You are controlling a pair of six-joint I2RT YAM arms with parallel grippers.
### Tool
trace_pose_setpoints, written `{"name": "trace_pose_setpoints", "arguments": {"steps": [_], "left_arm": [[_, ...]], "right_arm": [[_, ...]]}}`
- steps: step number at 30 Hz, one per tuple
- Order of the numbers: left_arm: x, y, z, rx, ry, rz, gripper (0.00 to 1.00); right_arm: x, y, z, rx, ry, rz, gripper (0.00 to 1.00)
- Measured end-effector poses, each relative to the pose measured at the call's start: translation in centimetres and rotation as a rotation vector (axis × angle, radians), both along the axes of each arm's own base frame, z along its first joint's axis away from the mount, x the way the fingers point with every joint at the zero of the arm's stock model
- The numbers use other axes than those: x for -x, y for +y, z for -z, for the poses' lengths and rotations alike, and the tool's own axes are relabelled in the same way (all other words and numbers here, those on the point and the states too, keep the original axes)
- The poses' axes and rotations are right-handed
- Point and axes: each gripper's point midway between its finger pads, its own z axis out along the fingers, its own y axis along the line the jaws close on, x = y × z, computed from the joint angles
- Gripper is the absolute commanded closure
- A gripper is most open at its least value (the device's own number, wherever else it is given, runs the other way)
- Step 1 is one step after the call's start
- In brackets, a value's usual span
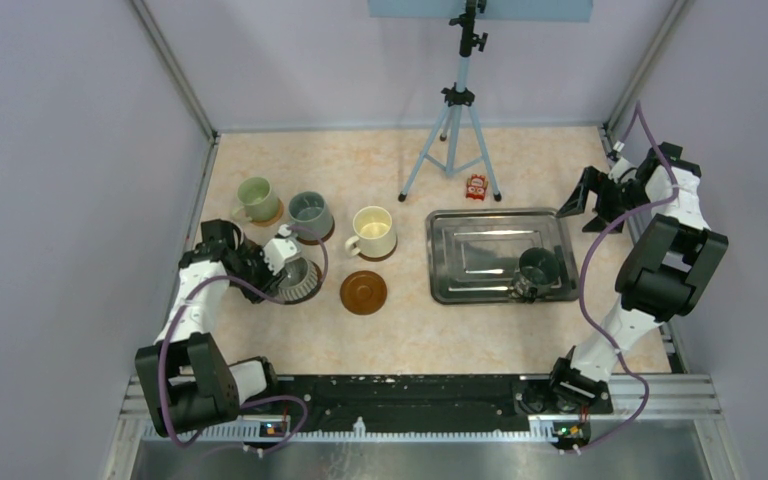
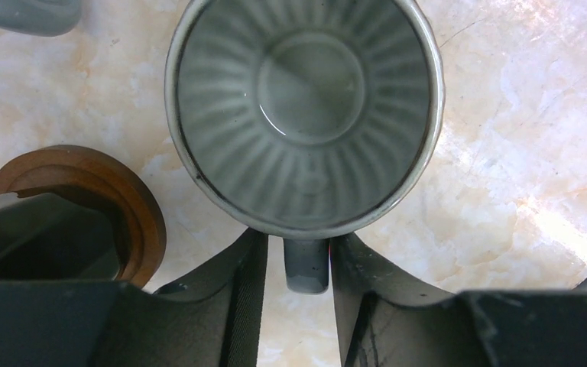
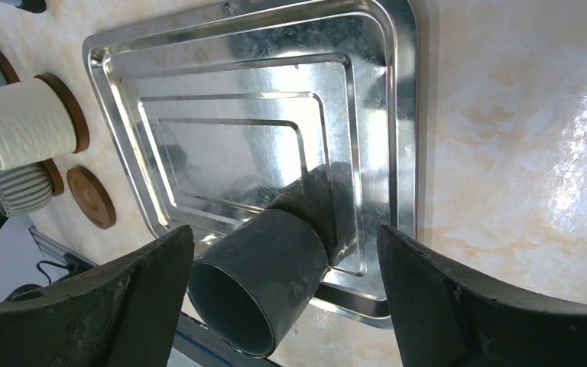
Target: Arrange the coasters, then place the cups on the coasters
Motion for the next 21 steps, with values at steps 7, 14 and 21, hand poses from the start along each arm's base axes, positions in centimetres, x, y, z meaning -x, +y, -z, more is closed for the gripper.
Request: {"name": "trace_pose_setpoints", "arguments": {"steps": [7, 14, 21], "left_arm": [[-0.3, 0.3, 0.0, -0.008, -0.013, -0.004, 0.52], [0.1, 0.3, -0.5, -0.013, -0.007, 0.019, 0.28], [-1.0, 0.1, -4.6, 0.002, -0.053, 0.040, 0.17]], "right_arm": [[0.0, 0.0, 0.0, 0.000, 0.000, 0.000, 0.12], [0.0, 0.0, 0.0, 0.000, 0.000, 0.000, 0.12], [0.0, 0.0, 0.0, 0.000, 0.000, 0.000, 0.12]]}}
